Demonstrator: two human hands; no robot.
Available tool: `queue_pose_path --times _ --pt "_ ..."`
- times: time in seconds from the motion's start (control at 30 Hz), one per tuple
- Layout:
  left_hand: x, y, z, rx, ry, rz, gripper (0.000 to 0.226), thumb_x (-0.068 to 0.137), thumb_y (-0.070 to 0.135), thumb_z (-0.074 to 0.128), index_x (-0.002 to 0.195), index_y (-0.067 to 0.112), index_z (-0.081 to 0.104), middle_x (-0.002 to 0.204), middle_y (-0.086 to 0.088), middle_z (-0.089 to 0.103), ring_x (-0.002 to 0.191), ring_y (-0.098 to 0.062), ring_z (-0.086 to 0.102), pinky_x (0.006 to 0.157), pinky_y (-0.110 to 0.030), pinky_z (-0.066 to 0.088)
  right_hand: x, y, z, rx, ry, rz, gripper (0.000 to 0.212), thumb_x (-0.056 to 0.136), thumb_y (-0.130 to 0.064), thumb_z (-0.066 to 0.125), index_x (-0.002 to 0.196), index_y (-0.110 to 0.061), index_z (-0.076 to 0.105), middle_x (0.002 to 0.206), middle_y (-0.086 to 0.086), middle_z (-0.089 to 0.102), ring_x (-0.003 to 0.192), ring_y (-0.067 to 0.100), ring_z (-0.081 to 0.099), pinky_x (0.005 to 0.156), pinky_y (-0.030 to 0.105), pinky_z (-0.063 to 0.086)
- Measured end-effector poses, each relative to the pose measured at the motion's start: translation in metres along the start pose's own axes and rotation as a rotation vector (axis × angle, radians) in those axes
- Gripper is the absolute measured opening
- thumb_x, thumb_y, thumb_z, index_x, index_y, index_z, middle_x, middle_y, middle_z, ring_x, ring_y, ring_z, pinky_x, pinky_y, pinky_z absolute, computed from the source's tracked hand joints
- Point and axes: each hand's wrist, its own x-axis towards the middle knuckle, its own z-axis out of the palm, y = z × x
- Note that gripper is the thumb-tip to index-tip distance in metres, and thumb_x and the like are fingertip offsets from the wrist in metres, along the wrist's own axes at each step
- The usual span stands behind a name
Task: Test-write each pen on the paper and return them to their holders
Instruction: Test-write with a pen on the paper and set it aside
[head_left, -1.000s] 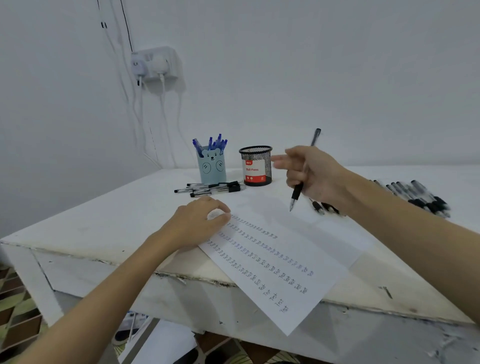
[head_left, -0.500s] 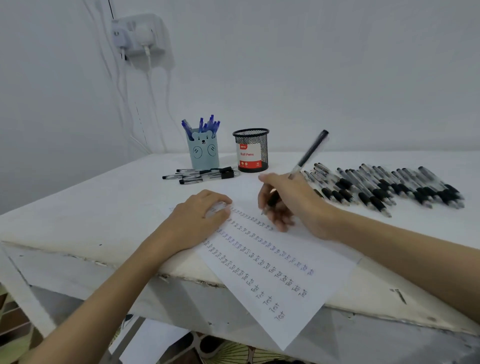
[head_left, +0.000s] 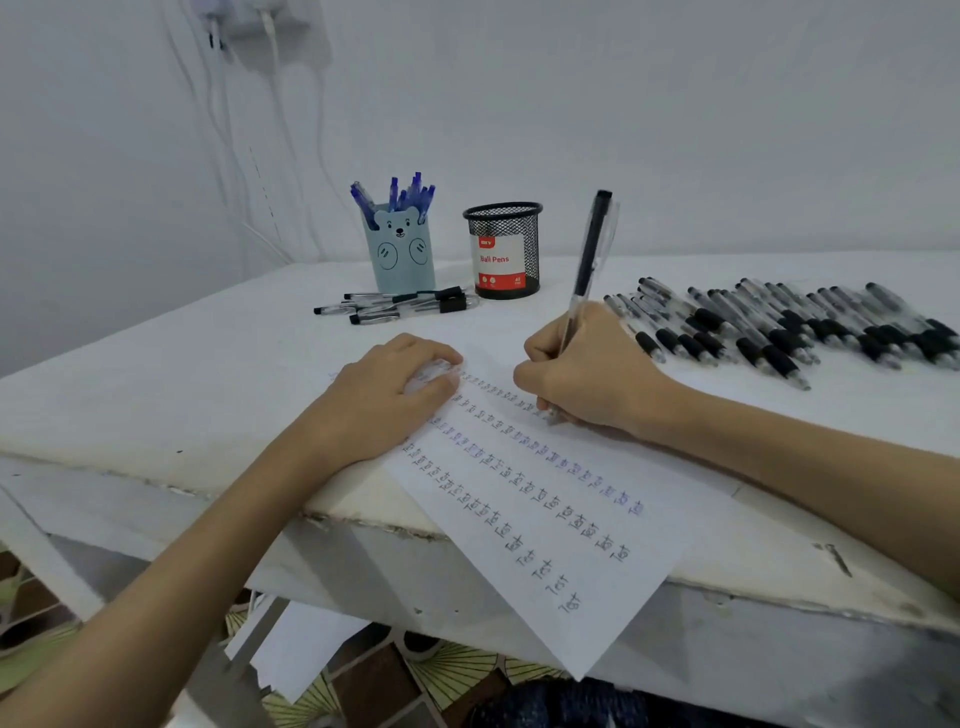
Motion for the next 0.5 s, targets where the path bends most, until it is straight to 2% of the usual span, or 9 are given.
queue_pose_path --times 0.1,0.2,0.3,0.43,0.5 --pt "-0.0003 0.0015 -0.0006 0.001 -0.003 -0.006 0.049 0.08 0.054 0.034 0.121 0.035 0.054 0.128 0.013 0.049 0.121 -0.007 0.042 0.106 -0.034 0.031 0.0007 0.0006 0.0007 0.006 0.03 0.001 0.055 0.074 0.006 0.052 0.034 -0.019 0.024 0.036 -0.005 0.026 0.051 0.022 0.047 0.034 0.017 0.026" --pt "-0.0002 0.0007 -0.0007 0.002 0.008 0.004 0.033 0.094 0.046 0.042 0.122 0.033 0.054 0.129 0.011 0.049 0.122 -0.008 0.042 0.105 -0.033 0.031 -0.0002 -0.0005 0.0 0.024 0.017 -0.005 0.052 0.073 0.006 0.051 0.035 -0.018 0.025 0.039 0.002 0.028 0.041 0.021 0.047 0.032 0.015 0.027" --pt "-0.0003 0.0003 0.0 0.007 0.016 0.011 0.028 0.096 0.037 0.045 0.123 0.032 0.054 0.129 0.011 0.049 0.122 -0.008 0.042 0.105 -0.033 0.03 -0.0008 -0.002 0.0009 0.011 0.007 -0.008 0.056 0.074 0.006 0.051 0.03 -0.016 0.023 0.031 -0.009 0.021 0.049 0.023 0.046 0.033 0.015 0.028" --pt "0.0006 0.001 0.0 0.016 0.01 0.001 0.029 0.096 0.037 0.045 0.123 0.033 0.054 0.13 0.011 0.047 0.122 -0.007 0.041 0.105 -0.032 0.03 -0.0007 -0.0027 -0.0017 0.038 0.018 0.026 0.054 0.075 0.006 0.051 0.033 -0.017 0.026 0.032 -0.002 0.032 0.032 0.016 0.042 0.031 0.015 0.028" --pt "0.0004 0.0005 -0.0004 0.014 0.011 0.008 0.028 0.097 0.038 0.045 0.123 0.033 0.054 0.129 0.011 0.048 0.122 -0.008 0.041 0.105 -0.033 0.03 -0.0014 -0.0036 -0.0022 0.03 0.014 0.025 0.049 0.075 0.006 0.05 0.037 -0.015 0.027 0.04 0.007 0.033 0.028 0.011 0.04 0.031 0.014 0.028"
